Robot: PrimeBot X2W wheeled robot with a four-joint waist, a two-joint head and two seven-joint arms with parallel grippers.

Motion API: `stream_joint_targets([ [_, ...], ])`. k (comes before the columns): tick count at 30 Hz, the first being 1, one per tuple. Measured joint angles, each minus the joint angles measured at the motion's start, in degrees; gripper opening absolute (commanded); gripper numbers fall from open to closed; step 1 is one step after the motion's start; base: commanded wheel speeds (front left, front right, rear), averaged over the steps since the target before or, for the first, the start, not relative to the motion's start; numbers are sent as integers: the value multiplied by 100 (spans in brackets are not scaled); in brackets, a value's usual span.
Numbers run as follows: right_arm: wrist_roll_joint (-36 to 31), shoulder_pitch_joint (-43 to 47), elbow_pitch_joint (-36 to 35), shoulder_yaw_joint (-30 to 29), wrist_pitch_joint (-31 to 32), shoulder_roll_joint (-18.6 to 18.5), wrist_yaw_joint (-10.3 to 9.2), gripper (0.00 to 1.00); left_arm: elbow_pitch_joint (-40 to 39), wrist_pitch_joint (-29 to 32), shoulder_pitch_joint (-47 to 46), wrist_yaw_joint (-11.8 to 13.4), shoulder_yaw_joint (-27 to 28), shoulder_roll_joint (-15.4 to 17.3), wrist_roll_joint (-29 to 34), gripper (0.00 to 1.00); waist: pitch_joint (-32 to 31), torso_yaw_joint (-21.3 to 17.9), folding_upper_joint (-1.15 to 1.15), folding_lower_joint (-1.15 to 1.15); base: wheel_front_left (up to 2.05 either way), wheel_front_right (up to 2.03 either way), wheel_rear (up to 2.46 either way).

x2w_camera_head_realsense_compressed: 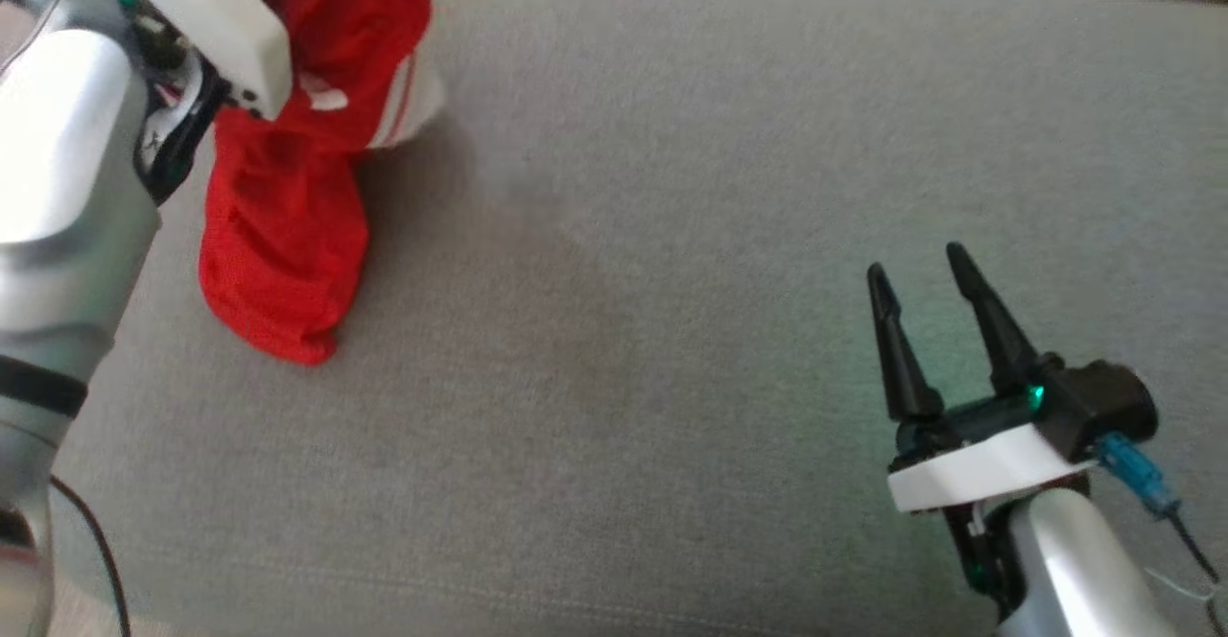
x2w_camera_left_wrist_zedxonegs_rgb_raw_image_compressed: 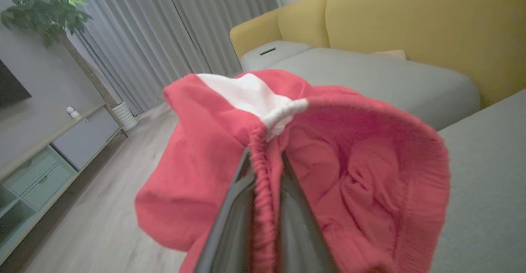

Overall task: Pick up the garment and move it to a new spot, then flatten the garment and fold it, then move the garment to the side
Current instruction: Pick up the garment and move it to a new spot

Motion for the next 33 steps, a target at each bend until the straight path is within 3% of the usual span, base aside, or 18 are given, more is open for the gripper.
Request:
stream_joint_targets([
  [7,46,180,8,114,0,179,0,100,-727,7,-258,1,-592,287,-401,0,-475,-397,0,0,0,0,0],
  [15,105,349,2,337,1,256,0,100,-1592,-104,-315,0,-1289,233,-825,0,-793,-1217,0,0,0,0,0],
  [23,211,349,-68,542,0,286,0,100,-1678,-254,-250,0,-1875,-374,-1171,0,-846,-2030,0,0,0,0,0],
  [29,292,302,-127,735,1,294,0,100,-1000,-354,261,11,-2180,-1090,-1316,0,-433,-2381,0,0,0,0,0],
  [33,311,141,-164,740,1,314,0,100,-409,-403,792,214,-2111,-1448,-1256,0,-53,-2555,0,0,0,0,0],
])
